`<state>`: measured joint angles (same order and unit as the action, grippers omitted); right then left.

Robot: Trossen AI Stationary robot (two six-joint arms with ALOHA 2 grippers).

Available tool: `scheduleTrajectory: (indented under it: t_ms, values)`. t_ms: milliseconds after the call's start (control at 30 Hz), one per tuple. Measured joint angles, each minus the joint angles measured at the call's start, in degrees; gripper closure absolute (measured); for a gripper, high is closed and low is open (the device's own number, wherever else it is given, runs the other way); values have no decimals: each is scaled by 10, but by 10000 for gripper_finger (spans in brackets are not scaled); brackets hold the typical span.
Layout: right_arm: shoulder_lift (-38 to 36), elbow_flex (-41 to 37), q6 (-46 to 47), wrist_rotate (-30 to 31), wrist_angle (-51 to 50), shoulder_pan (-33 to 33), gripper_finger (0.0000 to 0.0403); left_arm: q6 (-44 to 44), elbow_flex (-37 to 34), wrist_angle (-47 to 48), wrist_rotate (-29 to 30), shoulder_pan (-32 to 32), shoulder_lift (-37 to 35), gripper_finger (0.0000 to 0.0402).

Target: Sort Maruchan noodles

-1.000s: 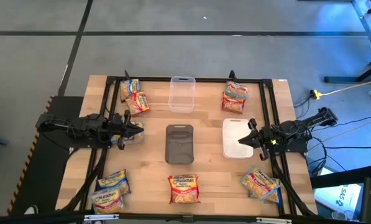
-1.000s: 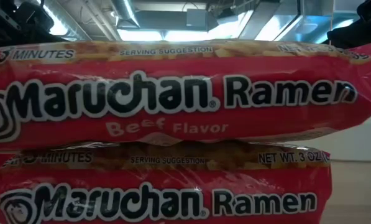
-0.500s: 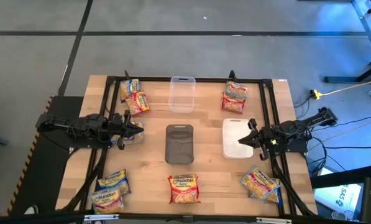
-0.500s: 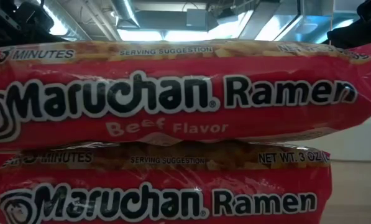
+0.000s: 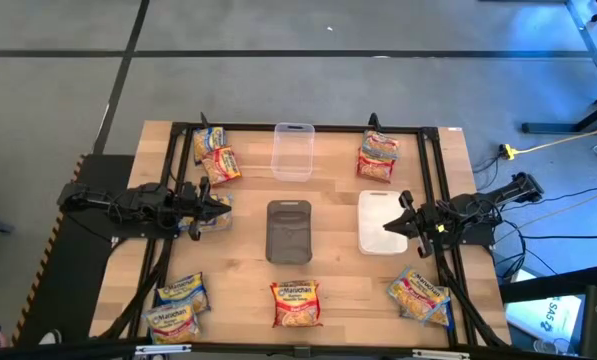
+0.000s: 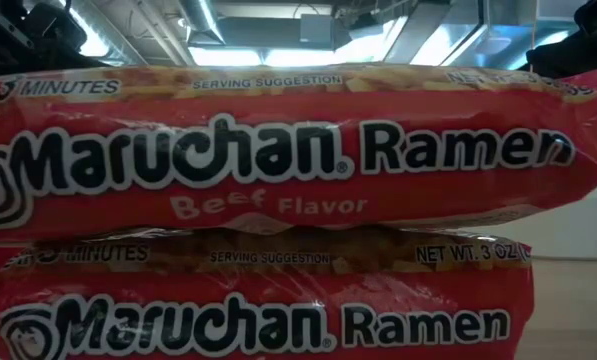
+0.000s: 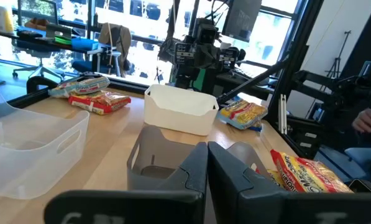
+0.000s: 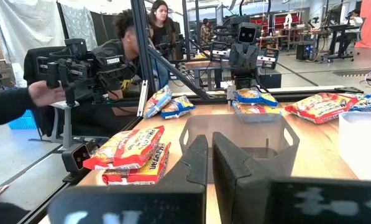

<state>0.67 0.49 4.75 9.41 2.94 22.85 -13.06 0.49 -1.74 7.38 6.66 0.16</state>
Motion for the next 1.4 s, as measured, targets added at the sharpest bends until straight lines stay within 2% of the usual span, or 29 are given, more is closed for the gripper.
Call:
scheduleTrajectory:
  t_ms: [233,467,633,800,967,1267,1400]
  values:
    - [0,0,10,0,4,0,403,86,0,-9,57,0,0,395]
    - [0,0,101,1,49,0,403,77,0,-14,59,0,0,395]
    - [0,0,145,29,66,0,403,21,0,-105,53,0,0,395]
    - [10,0,175,92,84,0,403,13,0,-205,40,1,15,396]
    - [78,9,174,106,140,0,403,-4,22,-234,40,12,102,400]
    - [285,114,158,110,140,0,403,-18,161,-233,39,69,349,400]
    - [375,163,165,77,139,0,403,-19,213,-231,38,111,441,400]
